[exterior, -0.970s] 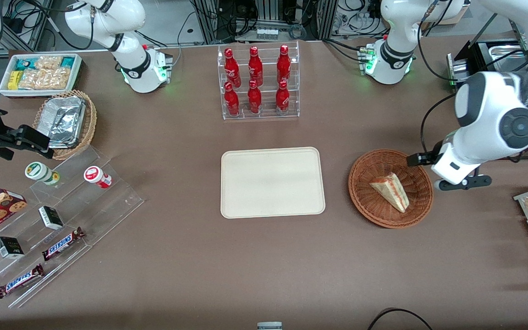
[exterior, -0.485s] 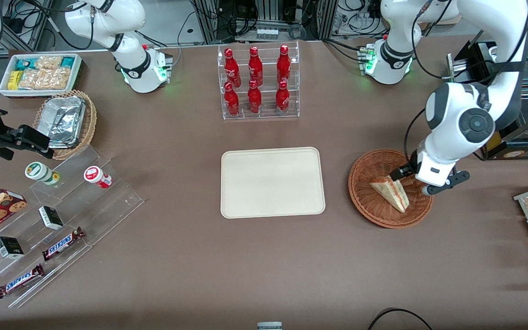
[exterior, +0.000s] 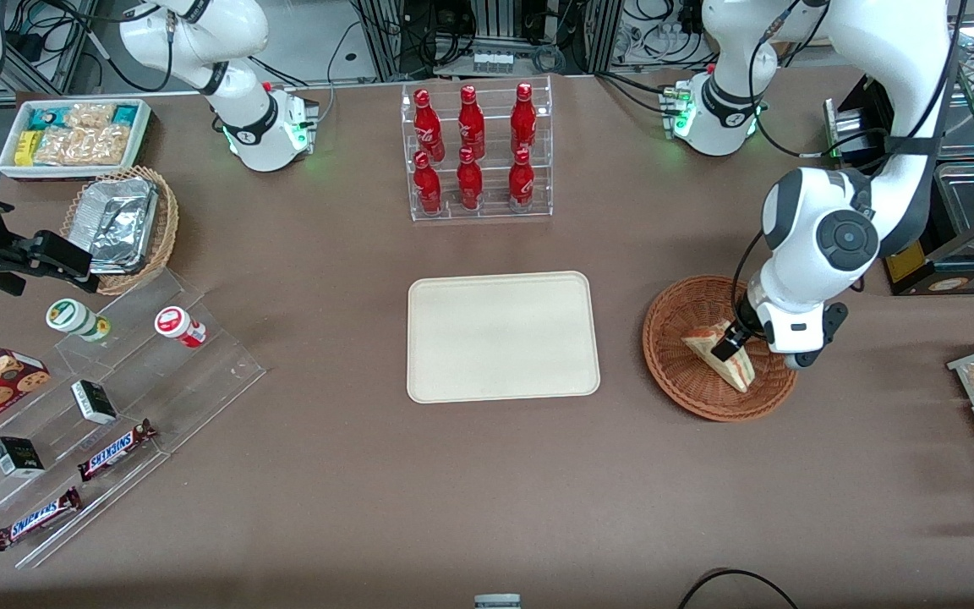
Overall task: Place sandwich from basket to tray
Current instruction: 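Lower the left gripper and close it on the triangular sandwich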
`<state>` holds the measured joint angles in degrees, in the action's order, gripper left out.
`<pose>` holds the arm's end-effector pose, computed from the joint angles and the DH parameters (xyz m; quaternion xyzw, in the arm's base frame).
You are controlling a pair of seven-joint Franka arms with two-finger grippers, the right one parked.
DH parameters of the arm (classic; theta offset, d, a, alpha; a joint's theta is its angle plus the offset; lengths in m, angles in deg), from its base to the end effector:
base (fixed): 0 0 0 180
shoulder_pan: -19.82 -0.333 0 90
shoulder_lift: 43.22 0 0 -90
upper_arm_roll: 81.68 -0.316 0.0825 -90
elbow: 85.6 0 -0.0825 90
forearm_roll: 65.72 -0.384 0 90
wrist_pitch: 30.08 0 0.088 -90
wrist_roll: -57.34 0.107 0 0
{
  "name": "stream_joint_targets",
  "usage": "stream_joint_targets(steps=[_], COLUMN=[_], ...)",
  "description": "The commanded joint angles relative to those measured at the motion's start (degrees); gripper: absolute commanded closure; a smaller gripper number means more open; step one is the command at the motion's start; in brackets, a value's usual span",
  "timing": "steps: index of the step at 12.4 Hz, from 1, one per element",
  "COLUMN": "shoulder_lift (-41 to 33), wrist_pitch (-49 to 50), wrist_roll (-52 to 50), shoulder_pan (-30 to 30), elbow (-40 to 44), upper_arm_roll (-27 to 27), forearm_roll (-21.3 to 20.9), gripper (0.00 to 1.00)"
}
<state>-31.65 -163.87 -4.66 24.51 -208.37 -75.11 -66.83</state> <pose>0.5529 -0.1090 0.3095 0.9059 0.4234 -0.0060 0.0012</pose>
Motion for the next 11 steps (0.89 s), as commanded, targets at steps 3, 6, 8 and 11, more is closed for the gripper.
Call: stream_joint_targets(steps=[3,6,8,11], shoulder_lift=[3.11,5.74,6.36,5.66], wrist_pitch=[-2.61,-3.74,-3.75,-1.39], wrist_roll=[-3.83,-3.83,-3.74,-2.87], shoulder_pan=[0.58,0.58,0.58,0.5], elbow=[0.51,0.59,0.33,0.59], upper_arm_roll=[-0.33,-0.33,-0.33,-0.42], forearm_roll=[-0.3,-0.38,-0.38,-0.47], gripper=[0.0,0.0,0.09,0.85])
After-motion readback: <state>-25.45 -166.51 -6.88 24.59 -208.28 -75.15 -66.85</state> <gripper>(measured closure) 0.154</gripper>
